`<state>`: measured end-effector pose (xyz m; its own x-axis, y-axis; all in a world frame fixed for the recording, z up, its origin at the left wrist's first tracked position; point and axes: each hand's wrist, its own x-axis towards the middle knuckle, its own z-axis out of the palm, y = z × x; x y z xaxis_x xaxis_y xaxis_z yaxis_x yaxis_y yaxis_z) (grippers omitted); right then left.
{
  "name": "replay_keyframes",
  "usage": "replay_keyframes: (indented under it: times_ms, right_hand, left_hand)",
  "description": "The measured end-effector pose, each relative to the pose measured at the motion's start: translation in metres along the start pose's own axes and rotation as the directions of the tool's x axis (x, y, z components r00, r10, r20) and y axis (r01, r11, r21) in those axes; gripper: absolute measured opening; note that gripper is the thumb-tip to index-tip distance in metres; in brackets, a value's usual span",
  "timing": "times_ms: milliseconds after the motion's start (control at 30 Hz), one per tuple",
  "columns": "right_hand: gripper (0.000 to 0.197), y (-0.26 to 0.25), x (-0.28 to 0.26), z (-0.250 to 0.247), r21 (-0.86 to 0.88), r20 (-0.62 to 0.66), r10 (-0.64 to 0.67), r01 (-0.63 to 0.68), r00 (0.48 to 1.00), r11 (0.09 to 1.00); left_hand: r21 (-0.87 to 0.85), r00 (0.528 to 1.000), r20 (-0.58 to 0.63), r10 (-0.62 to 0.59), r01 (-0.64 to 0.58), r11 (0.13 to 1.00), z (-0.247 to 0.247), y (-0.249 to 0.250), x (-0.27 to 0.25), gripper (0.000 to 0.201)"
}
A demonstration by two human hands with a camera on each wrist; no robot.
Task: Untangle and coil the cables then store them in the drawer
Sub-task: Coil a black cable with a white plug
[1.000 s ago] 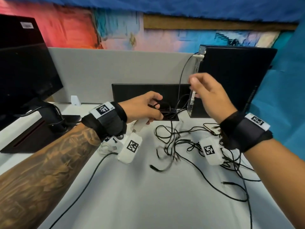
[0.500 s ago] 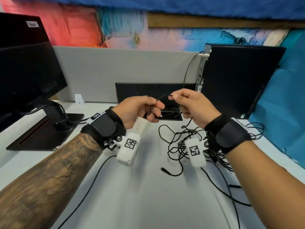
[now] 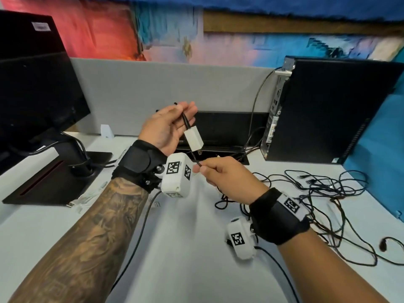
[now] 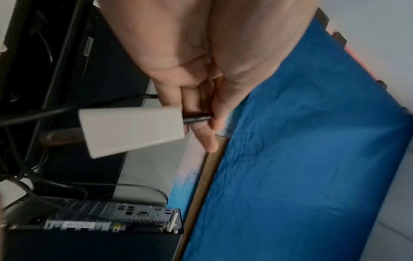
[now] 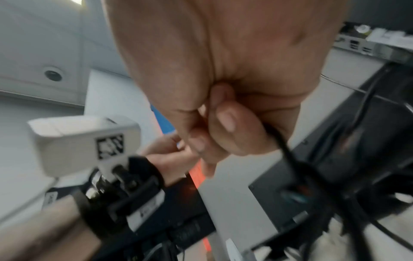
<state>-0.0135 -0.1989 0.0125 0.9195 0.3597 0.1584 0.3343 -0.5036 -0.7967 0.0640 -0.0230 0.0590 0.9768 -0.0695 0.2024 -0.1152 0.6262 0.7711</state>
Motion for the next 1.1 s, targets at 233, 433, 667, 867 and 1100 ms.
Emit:
replay_keyframes:
  times_ms: [233,433,667,867,1100]
  right_hand:
    - [0.02,-0.038,-0.002,-0.052,0.145,-0.27,-0.13,0.173,0.954,0.974]
    - [0.017,-0.021,0.019,-0.077,0.114,-0.47,-0.144,0.222,0.871,0.968]
    - [0.017,0.02,0.044,-0.068,0.059,-0.461,-0.086,0.127,0.883,0.99]
    - [0.022,0.027,0.046,-0.033,0.195,-0.08,0.069,-0.053,0.994,0.979]
    - [0.02,0.009,0.046,-0.014,0.036,0.071,0.11,-0.113,0.991,0.993]
  left_hand:
    - [0.611,0.972,0.223,0.079,-0.202,0.766,0.017,-0.026,-0.008,0.017]
    - [0.558,0.897,0.326,-0.299,0.073,0.826,0.032,-0.029,-0.013,0.027]
    - [0.193,0.874,0.375,-0.309,0.252,0.948,0.017,-0.028,-0.006,0.02]
    - [-0.269,0.986,0.101,-0.134,0.157,0.95,-0.001,-0.021,0.015,0.018]
    - [-0.218,0.975,-0.206,0.087,-0.132,0.967,-0.005,-0.017,0.02,0.017]
